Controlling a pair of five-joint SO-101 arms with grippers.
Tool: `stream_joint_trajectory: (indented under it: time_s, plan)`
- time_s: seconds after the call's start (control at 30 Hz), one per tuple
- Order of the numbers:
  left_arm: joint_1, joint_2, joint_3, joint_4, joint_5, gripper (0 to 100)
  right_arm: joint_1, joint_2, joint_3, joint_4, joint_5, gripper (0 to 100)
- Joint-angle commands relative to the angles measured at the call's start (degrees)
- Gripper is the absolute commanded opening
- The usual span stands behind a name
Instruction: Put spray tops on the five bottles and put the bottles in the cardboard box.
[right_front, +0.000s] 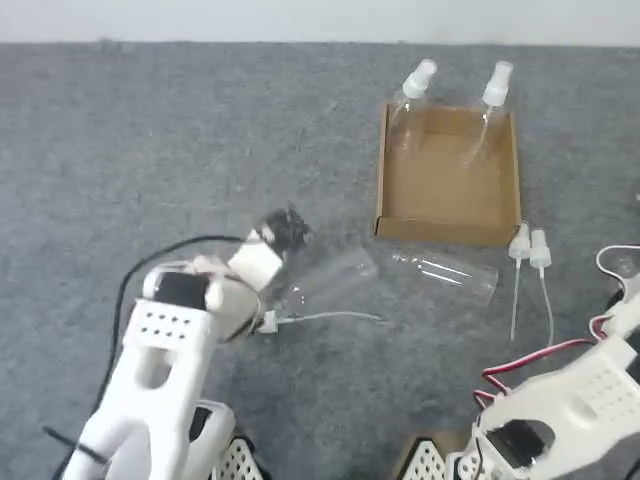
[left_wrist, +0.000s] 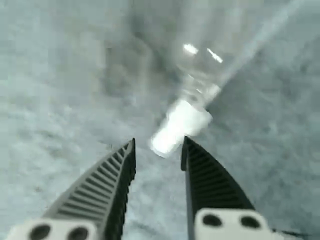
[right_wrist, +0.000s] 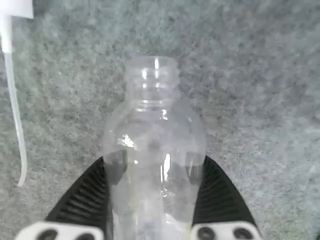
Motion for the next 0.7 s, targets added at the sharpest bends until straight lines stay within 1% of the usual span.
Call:
stream_joint_trajectory:
  time_s: [0.0, 0.17, 0.3, 0.4, 0.53, 0.67]
  plan:
    - [1.4, -0.5, 3.9, -4.6, -0.9, 16, -1.5, -1.0, -3.5, 2.2, 0.2, 6.6]
    - [1.1, 6.7, 4.4, -10.3, -1.9, 17, -2.2, -1.1, -3.6, 3.8, 0.4, 6.6]
    - [1.2, 14.9, 4.0, -16.7, -2.3, 17, -2.1, -1.0, -3.6, 3.8, 0.4, 6.6]
    - [1.1, 19.4, 4.1, -18.8, -5.1, 16, -2.0, -1.1, -3.6, 3.8, 0.4, 6.6]
    - [1.0, 18.2, 4.4, -18.5, -7.5, 9, -2.0, -1.2, -3.6, 3.8, 0.4, 6.6]
    - [1.0, 14.0, 3.6, -13.6, -10.0, 6, -2.1, -1.1, -3.6, 3.8, 0.4, 6.6]
